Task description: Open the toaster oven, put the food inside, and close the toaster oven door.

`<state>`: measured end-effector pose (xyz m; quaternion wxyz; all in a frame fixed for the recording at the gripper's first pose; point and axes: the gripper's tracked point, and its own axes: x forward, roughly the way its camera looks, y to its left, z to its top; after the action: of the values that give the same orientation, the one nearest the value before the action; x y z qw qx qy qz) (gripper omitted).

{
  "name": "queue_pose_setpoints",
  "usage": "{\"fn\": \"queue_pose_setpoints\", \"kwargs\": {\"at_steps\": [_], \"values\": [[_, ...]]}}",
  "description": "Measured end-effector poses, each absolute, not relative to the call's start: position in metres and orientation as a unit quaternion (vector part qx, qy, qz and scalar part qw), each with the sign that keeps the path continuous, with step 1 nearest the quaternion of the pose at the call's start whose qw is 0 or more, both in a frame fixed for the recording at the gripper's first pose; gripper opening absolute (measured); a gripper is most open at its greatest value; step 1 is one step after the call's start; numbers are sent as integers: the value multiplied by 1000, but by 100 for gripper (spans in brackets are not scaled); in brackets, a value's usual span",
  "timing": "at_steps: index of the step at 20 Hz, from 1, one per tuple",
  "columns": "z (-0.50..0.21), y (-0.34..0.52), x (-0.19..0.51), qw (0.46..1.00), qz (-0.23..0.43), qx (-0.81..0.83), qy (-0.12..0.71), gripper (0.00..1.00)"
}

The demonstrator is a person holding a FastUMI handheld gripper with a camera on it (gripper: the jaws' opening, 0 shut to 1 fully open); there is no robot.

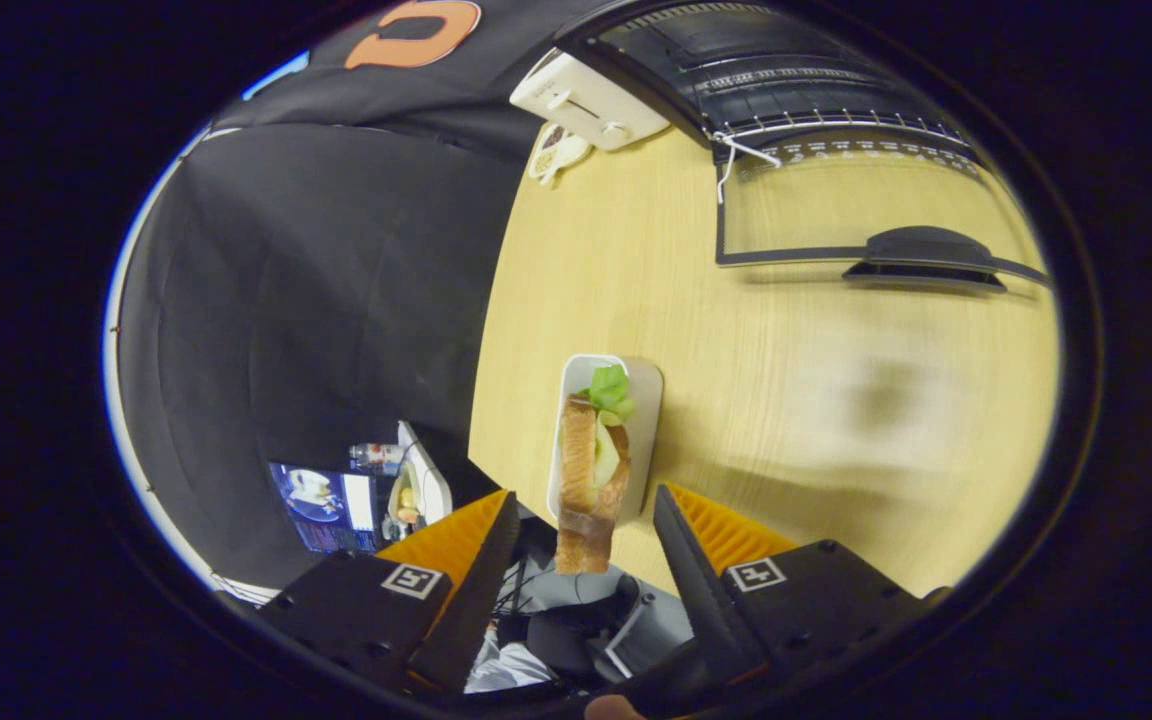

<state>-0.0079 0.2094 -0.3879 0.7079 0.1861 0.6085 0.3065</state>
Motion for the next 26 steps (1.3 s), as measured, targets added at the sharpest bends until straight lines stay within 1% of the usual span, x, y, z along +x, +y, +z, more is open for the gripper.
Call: {"fn": "queue_pose_setpoints", "kwargs": {"at_steps": [2,4,5,7,9,11,13,18,22,26], "values": [[-393,210,-8,700,300,186,620,78],[-389,211,-10,695,302,192,624,57],[-391,211,-11,695,304,188,624,48],[-391,212,-11,690,303,189,630,39],[-385,209,-11,684,304,197,633,34],[-373,207,-11,686,317,202,624,30],[-349,205,-12,684,333,218,611,28],[-276,205,3,688,358,299,556,28],[-234,171,31,727,349,324,494,27],[-224,127,62,765,306,350,446,27]]}}
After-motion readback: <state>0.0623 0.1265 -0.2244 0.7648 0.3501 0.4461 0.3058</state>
